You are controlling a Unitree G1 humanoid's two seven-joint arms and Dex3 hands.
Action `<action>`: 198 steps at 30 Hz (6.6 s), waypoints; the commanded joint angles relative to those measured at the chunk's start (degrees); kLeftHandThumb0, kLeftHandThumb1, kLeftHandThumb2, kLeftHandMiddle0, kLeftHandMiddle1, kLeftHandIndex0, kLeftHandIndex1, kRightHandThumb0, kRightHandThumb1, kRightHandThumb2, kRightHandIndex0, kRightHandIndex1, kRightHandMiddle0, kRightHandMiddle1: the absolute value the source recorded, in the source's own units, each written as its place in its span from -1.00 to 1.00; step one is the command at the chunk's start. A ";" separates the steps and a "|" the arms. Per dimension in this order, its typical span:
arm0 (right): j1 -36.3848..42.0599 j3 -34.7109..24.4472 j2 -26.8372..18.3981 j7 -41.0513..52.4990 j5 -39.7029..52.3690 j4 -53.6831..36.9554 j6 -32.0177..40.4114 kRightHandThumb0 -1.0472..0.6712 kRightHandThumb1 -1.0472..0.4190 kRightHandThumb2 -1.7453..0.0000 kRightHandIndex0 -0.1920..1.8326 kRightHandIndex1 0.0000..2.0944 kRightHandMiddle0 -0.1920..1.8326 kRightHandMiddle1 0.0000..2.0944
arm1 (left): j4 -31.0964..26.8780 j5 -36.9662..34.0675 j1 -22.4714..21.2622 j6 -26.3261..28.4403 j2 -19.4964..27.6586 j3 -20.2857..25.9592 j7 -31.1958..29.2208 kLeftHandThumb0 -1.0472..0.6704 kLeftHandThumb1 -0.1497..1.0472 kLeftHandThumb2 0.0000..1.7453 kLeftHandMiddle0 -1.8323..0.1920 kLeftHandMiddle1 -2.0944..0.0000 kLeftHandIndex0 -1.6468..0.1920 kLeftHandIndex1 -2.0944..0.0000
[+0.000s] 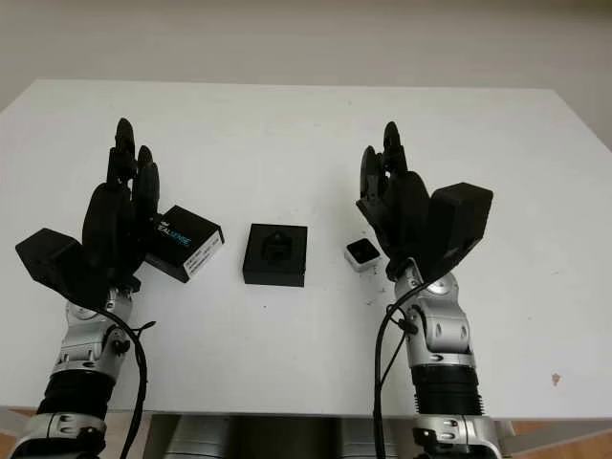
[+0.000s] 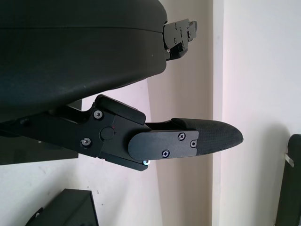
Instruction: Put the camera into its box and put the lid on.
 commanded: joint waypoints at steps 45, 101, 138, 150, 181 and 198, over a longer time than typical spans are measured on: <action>-9.79 14.44 -37.65 27.71 -28.43 8.77 -20.55 -0.26 -0.64 0.94 -0.45 -0.79 -0.39 -0.78 | -3.28 0.95 2.74 1.08 -1.05 -0.57 1.51 -0.64 1.00 -0.44 0.98 0.95 1.00 0.96; -4.77 20.59 -34.36 0.96 -43.48 21.62 -38.73 -0.35 -0.73 0.94 -0.43 -0.92 -0.62 -0.08 | -4.37 1.34 3.03 2.91 -0.25 -0.68 1.27 -0.65 1.00 -0.47 0.97 0.95 1.00 0.96; -8.32 22.16 -33.51 3.59 -42.52 27.68 -37.43 -0.20 -0.81 0.93 -0.41 -0.94 -0.44 0.18 | -4.49 1.30 3.11 2.44 0.15 -0.69 0.72 -0.65 1.00 -0.47 0.97 0.94 0.98 0.96; -7.93 22.30 -34.01 3.42 -43.79 27.04 -36.25 -0.18 -0.85 0.93 -0.39 -0.94 -0.43 0.35 | -4.80 1.10 3.09 2.68 0.36 -0.87 0.42 -0.64 1.00 -0.47 0.98 0.95 1.00 0.96; -5.07 12.59 -22.26 6.11 -22.96 13.30 -14.92 -0.25 -0.82 0.94 -0.43 -0.96 -0.50 0.57 | -7.31 1.16 5.52 3.78 -1.83 -1.74 1.45 -0.65 1.00 -0.46 0.99 0.95 1.00 0.97; -4.68 14.06 -15.13 10.73 -19.96 1.37 -2.63 -0.29 -0.80 0.94 -0.39 -0.93 -0.45 0.72 | -7.82 2.50 5.40 4.93 -2.54 -3.20 3.07 -0.70 1.00 -0.45 1.00 0.96 1.00 0.99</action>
